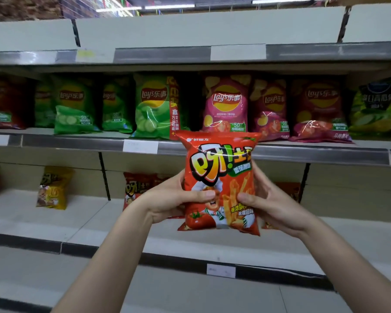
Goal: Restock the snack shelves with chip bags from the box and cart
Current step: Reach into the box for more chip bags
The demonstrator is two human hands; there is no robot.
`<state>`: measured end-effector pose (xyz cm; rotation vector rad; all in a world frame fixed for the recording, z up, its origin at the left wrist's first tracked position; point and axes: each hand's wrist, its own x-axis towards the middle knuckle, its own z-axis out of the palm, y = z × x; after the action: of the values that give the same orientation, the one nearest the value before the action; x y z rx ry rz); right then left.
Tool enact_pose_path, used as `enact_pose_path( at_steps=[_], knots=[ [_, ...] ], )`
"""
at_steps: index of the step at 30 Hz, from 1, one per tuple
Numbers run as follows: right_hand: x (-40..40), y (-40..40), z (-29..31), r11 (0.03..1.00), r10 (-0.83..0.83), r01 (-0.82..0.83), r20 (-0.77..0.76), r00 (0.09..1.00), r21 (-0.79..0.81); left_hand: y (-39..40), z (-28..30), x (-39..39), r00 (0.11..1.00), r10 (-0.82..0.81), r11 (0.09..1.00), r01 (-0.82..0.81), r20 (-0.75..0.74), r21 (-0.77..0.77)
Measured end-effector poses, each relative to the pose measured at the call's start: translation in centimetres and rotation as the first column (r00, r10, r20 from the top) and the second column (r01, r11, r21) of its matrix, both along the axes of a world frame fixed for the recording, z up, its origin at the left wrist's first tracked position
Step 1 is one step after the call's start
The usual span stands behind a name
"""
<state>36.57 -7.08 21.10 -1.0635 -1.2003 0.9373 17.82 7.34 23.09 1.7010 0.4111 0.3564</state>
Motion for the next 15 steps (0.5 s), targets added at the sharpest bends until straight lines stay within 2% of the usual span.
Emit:
enact_pose_path(
  at_steps=[9, 15],
  knots=[
    [0.6, 1.8, -7.9, 0.976, -0.031, 0.032, 0.009, 0.999, -0.217, 0.8, -8.3, -0.6, 0.997, 0.020, 0.984, -0.034, -0.080, -0.178],
    [0.6, 7.3, -10.3, 0.955, -0.025, 0.020, -0.013, 1.000, -0.296, 4.4, -11.3, -0.8, 0.976, 0.195, 0.930, -0.216, -0.099, -0.296]
  ],
)
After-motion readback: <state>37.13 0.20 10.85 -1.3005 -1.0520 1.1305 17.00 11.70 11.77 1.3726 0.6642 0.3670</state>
